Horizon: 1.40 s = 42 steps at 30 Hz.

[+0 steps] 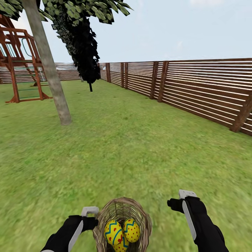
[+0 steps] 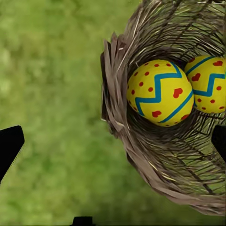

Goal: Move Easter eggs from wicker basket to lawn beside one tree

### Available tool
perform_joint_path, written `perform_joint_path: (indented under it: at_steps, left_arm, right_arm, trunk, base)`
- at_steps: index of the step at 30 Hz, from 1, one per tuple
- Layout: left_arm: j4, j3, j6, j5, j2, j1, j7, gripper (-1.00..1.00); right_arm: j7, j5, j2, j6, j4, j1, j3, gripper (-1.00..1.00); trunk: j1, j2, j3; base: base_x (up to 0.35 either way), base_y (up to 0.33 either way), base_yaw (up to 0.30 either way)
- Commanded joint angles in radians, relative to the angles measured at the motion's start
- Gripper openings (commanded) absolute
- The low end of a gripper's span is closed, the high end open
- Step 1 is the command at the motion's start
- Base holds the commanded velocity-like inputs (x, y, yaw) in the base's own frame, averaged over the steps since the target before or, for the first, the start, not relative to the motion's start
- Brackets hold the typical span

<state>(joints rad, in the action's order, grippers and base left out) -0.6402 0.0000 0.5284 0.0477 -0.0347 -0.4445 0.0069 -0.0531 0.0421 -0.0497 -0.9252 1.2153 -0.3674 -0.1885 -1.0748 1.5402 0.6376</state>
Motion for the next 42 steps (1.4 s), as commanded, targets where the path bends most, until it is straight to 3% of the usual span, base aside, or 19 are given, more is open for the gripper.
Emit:
perform_joint_path:
  at_steps: [1, 9, 19, 30, 32, 34, 42]
  left_arm:
    - [-0.002, 0.001, -0.002, 0.005, 0.0, 0.0, 0.001, 1.0]
    - [-0.05, -0.002, -0.012, 0.004, -0.001, -0.025, -0.007, 1.0]
    - [-0.036, -0.003, -0.013, 0.007, -0.005, -0.066, -0.01, 1.0]
    - [-0.035, -0.003, -0.009, 0.007, -0.039, -0.069, -0.011, 1.0]
    - [-0.035, -0.003, -0.01, 0.008, -0.039, -0.069, -0.01, 1.0]
    - [-0.036, -0.003, -0.01, 0.009, -0.039, -0.073, -0.009, 1.0]
    - [-0.034, 0.0, -0.01, 0.008, -0.038, -0.097, 0.0, 1.0]
  right_arm:
    - [0.001, 0.004, -0.001, -0.004, 0.001, -0.001, -0.002, 1.0]
    - [0.001, 0.004, -0.001, -0.002, 0.001, -0.001, 0.0, 1.0]
    - [0.002, 0.004, 0.001, 0.0, 0.001, -0.001, 0.0, 1.0]
    - [0.003, 0.004, 0.007, 0.0, 0.006, -0.001, -0.001, 1.0]
    - [0.026, 0.005, 0.009, 0.002, 0.01, -0.001, -0.002, 1.0]
    - [0.108, 0.004, 0.009, 0.001, 0.059, -0.002, -0.003, 1.0]
    - [0.274, -0.021, 0.007, 0.007, 0.131, -0.003, -0.006, 1.0]
  trunk:
    - [-0.004, 0.008, 0.004]
    - [-0.035, 0.064, 0.029]
    - [-0.073, 0.134, 0.061]
    - [-0.115, 0.211, 0.095]
    - [-0.123, 0.225, 0.101]
    - [-0.13, 0.239, 0.108]
    - [-0.161, 0.295, 0.133]
  base:
    - [0.0, 0.0, 0.0]
    - [0.0, 0.0, 0.0]
    - [0.0, 0.0, 0.0]
    - [0.0, 0.0, 0.0]
    - [0.0, 0.0, 0.0]
    - [0.0, 0.0, 0.0]
    - [0.0, 0.0, 0.0]
